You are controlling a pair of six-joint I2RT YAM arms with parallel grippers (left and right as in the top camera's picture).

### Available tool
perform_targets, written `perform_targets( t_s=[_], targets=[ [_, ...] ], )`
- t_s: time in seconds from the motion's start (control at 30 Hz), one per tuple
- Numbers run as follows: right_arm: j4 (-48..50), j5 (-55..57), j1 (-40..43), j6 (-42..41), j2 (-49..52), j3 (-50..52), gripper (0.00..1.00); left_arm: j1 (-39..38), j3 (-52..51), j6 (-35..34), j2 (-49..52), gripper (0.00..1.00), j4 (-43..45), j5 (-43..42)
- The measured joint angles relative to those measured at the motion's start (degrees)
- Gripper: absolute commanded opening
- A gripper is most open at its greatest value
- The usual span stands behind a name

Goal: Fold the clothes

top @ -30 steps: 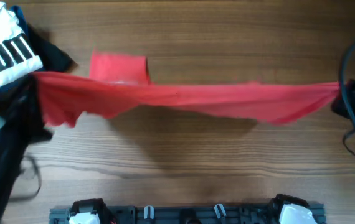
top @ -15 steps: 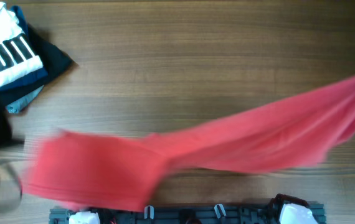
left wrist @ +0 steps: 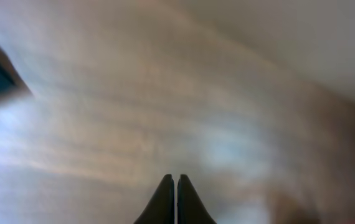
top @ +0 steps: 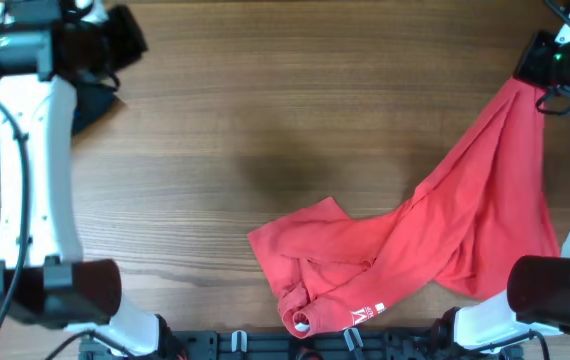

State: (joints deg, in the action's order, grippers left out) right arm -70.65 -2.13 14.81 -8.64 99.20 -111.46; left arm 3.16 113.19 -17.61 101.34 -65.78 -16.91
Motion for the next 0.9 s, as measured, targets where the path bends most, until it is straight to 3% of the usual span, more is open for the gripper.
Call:
perform_targets(
  t_s=[0.33, 0.43, 0.5, 0.67, 0.9],
  targets=[
    [-1.53, 0.72, 0.00, 0.00, -1.73, 0.00, 0.04, -10.64, -0.07, 2.34, 0.48, 0.07, -17.64, -3.23],
    [-2.25, 0.85, 0.00, 0.00, -1.73, -0.02, 0.04, -13.94, -2.01, 2.84, 0.35, 0.44, -19.61, -3.41],
    [-2.64, 0.90, -0.02, 0.00, -1.73, -0.02, 0.04, -15.61, -4.96, 3.06, 0.22, 0.56, -19.89, -3.78],
    [-3.15, 0.90, 0.00, 0.04, -1.73, -0.02, 0.04, -19.82, -15.78, 3.17, 0.24, 0.60, -17.66, -4.74],
    [-3.96, 0.90, 0.00, 0.22, -1.73, -0.02, 0.04, -29.11, -30.23, 2.93, 0.24, 0.61, -6.05, -6.54]
  ],
)
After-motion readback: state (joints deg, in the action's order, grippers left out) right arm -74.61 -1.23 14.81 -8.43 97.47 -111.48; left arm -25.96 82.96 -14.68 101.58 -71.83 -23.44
